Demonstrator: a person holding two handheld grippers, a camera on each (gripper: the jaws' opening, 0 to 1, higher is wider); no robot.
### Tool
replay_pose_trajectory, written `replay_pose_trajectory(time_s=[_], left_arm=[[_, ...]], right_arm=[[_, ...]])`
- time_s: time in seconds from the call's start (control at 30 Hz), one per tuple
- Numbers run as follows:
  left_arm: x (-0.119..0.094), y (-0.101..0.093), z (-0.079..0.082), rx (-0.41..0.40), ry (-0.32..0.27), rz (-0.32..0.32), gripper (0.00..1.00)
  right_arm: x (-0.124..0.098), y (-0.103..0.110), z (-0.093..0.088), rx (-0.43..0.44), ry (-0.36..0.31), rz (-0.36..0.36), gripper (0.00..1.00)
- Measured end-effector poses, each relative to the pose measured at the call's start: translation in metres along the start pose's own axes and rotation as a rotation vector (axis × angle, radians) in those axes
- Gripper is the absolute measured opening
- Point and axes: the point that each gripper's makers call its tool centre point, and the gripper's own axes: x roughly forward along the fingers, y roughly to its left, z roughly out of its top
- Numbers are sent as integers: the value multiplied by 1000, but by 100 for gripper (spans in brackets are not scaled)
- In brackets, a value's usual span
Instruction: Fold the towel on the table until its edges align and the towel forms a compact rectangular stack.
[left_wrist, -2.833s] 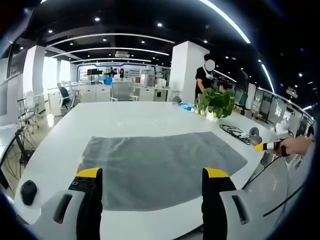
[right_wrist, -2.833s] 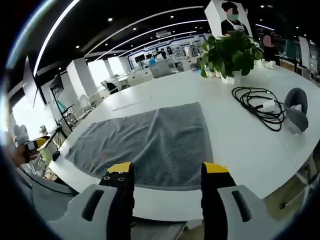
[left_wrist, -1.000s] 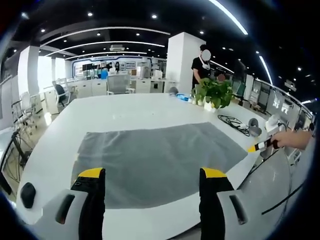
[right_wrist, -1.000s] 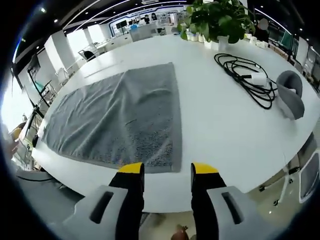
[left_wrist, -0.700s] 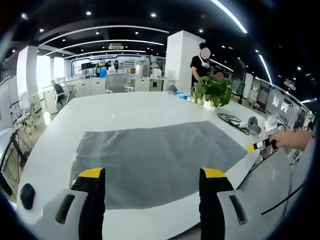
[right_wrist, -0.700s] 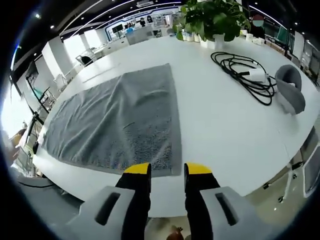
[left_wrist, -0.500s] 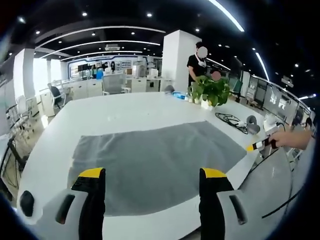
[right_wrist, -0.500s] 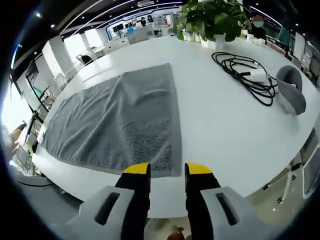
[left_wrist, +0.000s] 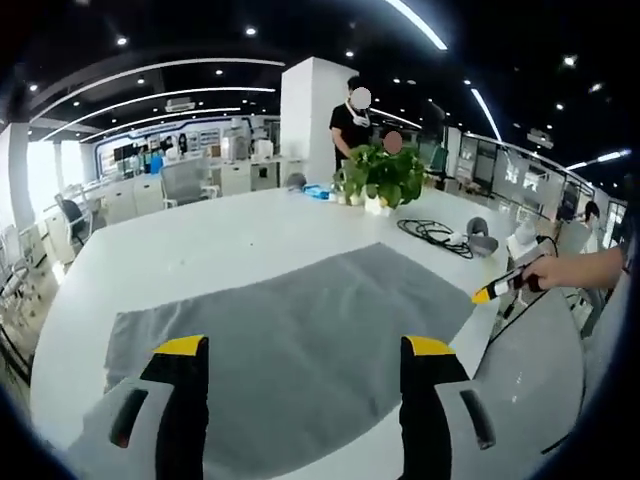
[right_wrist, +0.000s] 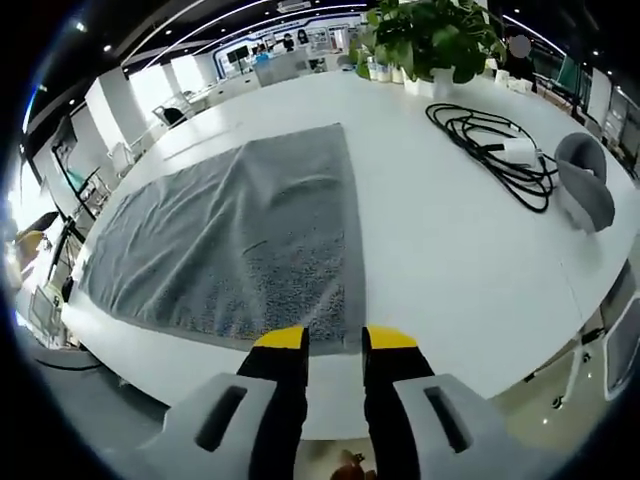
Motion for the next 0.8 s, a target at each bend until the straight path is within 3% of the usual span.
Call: replay_pose_trajectory(time_s=[0.27, 0.5, 0.8], left_arm=[[26, -13, 15, 33, 4, -64, 80], [48, -16, 45, 88, -15, -96, 80], [64, -21, 55, 99, -13, -107, 79]], right_arm=[[-1, -1, -1, 10, -4, -4, 13], [0, -5, 3, -24, -5, -9, 22], [5, -15, 2, -26, -1, -10, 21]])
